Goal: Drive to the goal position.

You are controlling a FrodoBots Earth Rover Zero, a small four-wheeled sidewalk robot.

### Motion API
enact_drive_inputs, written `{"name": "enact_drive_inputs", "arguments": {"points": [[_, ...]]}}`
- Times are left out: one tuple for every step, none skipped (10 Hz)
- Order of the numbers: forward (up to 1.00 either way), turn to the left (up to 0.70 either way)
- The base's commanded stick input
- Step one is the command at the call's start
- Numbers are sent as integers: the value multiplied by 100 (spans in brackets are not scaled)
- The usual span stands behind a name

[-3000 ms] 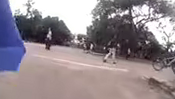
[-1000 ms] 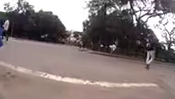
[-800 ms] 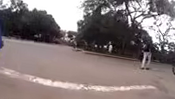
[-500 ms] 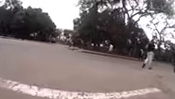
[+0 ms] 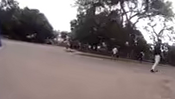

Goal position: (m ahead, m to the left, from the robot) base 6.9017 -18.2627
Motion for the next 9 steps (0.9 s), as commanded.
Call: {"name": "enact_drive_inputs", "arguments": {"points": [[100, -27], [100, -27], [100, -27], [100, -27], [100, -27], [100, -27], [100, -27], [100, -27], [100, -27]]}}
